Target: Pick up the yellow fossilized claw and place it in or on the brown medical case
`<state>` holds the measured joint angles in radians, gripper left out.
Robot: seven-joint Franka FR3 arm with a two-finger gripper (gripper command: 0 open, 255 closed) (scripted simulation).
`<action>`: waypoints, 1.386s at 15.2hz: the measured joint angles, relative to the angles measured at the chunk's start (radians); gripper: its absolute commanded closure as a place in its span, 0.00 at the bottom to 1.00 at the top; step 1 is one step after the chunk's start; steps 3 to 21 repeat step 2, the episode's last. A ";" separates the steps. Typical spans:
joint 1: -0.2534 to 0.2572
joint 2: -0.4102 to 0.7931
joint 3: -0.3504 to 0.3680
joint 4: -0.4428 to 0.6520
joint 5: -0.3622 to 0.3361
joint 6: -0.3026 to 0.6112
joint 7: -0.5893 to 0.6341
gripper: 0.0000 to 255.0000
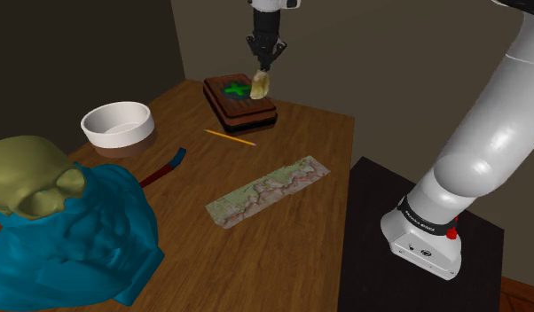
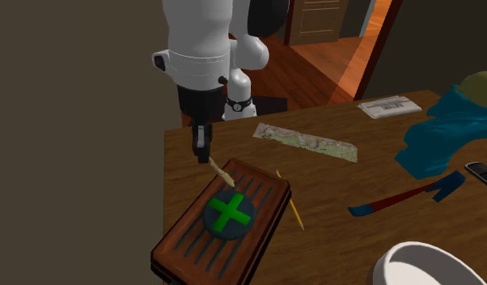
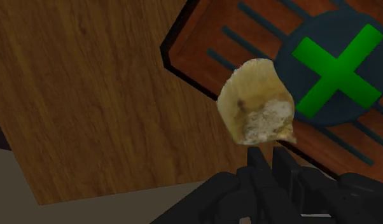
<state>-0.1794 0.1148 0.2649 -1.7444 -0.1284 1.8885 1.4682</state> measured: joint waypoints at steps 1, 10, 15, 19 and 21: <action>0.011 0.039 0.006 0.045 -0.012 -0.008 0.019 1.00; 0.022 0.082 0.010 0.101 -0.024 -0.022 0.032 1.00; 0.022 0.082 0.010 0.101 -0.024 -0.022 0.032 1.00; 0.022 0.082 0.010 0.101 -0.024 -0.022 0.032 1.00; 0.022 0.082 0.010 0.101 -0.024 -0.022 0.032 1.00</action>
